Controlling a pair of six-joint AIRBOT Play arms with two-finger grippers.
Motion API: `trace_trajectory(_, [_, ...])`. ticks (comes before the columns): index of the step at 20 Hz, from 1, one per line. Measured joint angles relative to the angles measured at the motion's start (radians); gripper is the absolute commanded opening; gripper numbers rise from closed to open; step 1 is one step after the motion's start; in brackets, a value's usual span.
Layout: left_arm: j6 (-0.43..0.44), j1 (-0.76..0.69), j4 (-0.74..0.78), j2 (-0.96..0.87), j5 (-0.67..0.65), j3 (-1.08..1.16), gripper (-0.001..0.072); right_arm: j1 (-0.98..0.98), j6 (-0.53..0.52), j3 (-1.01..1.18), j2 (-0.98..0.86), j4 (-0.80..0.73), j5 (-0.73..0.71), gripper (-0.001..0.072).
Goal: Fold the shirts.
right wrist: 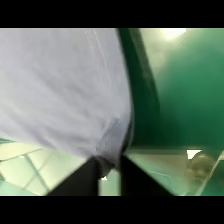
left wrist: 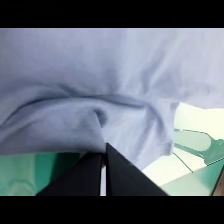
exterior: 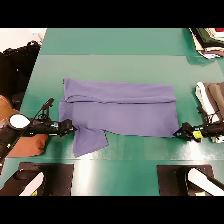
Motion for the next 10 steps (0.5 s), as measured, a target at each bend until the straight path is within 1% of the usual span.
trace_trajectory(2, [0.0,0.0,0.022,0.0,-0.04,0.022,0.002,0.035,-0.005,0.02,0.0,-0.013,-0.01,0.0016])
trace_trajectory(4, [0.0,0.0,0.058,0.003,-0.104,0.06,0.0021,0.063,-0.007,0.044,0.028,-0.056,-0.004,0.0016])
trace_trajectory(7, [-0.004,0.0,0.094,0.061,-0.201,0.101,0.0021,0.079,-0.007,0.064,0.123,-0.123,0.077,0.0016])
trace_trajectory(10, [-0.045,0.0,0.124,0.163,-0.315,0.117,0.0022,0.051,-0.006,0.069,0.253,-0.18,0.177,0.0016])
